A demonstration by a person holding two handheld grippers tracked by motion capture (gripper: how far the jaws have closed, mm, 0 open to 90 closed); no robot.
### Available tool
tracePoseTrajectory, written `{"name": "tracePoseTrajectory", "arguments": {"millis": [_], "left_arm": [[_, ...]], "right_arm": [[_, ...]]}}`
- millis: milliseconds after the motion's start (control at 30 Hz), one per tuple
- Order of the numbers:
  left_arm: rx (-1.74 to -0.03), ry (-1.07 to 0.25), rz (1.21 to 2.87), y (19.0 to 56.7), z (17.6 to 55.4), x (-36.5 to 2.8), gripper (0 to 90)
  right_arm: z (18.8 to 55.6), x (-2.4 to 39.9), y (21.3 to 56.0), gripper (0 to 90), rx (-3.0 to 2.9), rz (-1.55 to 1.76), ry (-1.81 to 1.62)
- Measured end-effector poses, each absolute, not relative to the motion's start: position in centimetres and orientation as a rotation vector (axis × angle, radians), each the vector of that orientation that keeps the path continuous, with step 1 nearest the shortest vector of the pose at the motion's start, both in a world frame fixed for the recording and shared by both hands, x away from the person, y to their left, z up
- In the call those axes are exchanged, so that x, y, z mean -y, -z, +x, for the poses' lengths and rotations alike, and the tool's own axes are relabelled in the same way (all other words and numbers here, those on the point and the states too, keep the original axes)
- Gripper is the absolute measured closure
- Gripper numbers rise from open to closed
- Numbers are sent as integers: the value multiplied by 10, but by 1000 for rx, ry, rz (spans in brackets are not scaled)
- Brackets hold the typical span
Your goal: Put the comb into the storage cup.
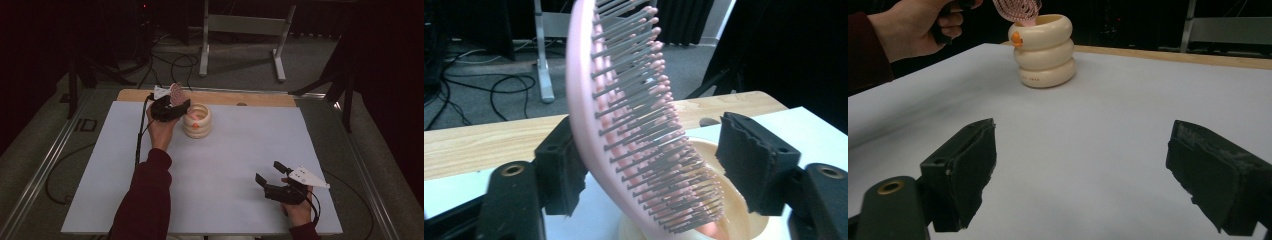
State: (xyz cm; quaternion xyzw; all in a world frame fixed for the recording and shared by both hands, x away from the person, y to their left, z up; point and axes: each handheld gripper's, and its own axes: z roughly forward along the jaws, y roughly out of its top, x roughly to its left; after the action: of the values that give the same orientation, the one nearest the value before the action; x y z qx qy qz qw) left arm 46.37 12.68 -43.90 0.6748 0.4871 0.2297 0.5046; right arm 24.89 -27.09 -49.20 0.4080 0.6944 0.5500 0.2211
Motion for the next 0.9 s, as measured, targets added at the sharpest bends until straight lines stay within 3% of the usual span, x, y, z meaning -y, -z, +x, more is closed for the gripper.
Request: {"name": "tracePoseTrajectory", "arguments": {"millis": [700,900], "left_arm": [[-1189,-564,1677,437,460,-134,32],[-1179,-566,1678,436,454,-143,6]], "right_arm": [[249,270,493,127,-1926,1126,-1519],[249,269,493,127,-1928,1127,-1519]]}}
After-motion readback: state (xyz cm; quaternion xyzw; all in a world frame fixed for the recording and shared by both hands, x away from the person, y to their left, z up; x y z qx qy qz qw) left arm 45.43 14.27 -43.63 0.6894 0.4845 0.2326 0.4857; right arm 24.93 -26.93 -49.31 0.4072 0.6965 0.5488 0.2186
